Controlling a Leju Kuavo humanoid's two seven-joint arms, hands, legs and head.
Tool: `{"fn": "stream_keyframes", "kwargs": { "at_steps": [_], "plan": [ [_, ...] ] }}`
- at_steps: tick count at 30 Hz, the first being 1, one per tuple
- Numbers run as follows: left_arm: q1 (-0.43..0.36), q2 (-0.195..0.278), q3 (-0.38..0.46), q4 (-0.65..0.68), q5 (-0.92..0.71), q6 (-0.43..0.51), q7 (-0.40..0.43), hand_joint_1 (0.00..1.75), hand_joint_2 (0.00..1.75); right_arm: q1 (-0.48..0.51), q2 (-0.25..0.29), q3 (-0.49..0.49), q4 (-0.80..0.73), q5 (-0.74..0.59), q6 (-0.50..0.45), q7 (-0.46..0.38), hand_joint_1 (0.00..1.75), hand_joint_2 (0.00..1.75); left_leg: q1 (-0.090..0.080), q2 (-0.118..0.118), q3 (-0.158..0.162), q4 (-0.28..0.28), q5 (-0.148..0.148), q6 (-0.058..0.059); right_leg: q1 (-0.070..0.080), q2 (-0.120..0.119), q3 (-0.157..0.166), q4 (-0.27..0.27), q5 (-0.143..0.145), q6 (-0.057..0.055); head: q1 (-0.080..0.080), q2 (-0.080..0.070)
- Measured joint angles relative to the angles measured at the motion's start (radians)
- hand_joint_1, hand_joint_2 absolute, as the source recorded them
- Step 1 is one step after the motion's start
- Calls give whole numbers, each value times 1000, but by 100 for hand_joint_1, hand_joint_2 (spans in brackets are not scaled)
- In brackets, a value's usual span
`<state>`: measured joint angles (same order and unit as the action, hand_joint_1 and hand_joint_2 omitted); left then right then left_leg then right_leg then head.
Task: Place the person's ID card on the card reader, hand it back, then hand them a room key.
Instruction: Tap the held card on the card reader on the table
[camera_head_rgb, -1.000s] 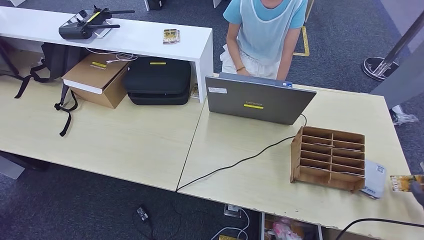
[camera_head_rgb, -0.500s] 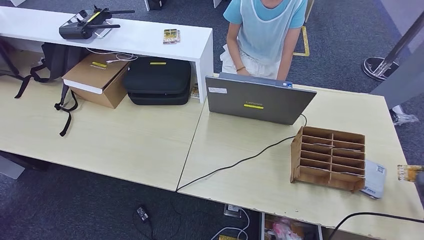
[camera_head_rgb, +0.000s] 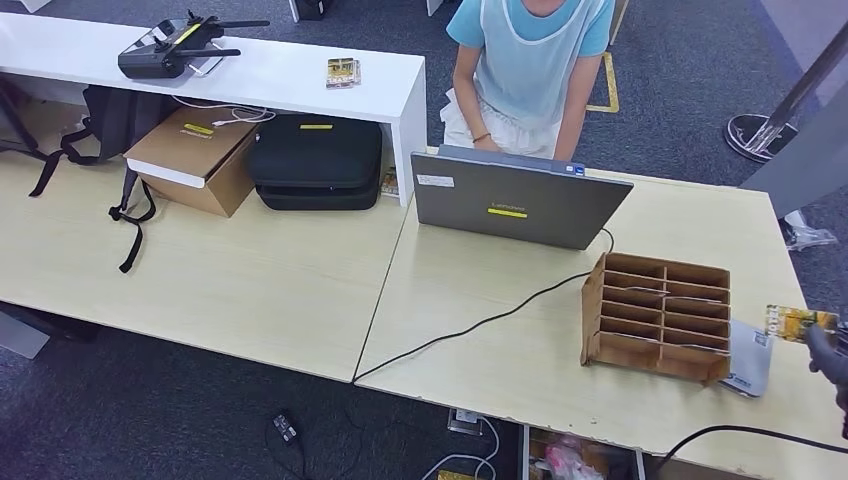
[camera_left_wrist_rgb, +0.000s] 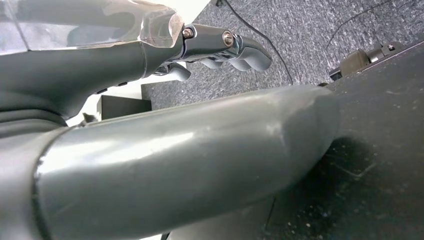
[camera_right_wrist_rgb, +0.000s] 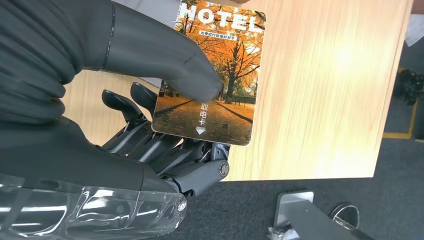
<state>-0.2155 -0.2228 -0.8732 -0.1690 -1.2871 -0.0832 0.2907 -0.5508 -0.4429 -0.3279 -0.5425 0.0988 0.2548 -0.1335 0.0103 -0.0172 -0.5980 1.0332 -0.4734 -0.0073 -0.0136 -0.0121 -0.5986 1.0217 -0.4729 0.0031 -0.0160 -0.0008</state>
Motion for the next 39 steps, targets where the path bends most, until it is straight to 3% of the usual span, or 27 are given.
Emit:
{"fn": "stream_keyframes", "kwargs": {
  "at_steps": [19,39],
  "plan": [
    [4,0,15,0,11,0,0,0,0,0,0,38,-3,-40,-4,26,175,175,0,0,0,0,0,0,0,0,0,0,0,0,0,0],
    [20,1,73,0,44,6,0,0,0,-20,27,208,35,5,-105,54,175,175,0,0,0,0,0,0,0,0,0,0,0,0,0,0]
  ]
}}
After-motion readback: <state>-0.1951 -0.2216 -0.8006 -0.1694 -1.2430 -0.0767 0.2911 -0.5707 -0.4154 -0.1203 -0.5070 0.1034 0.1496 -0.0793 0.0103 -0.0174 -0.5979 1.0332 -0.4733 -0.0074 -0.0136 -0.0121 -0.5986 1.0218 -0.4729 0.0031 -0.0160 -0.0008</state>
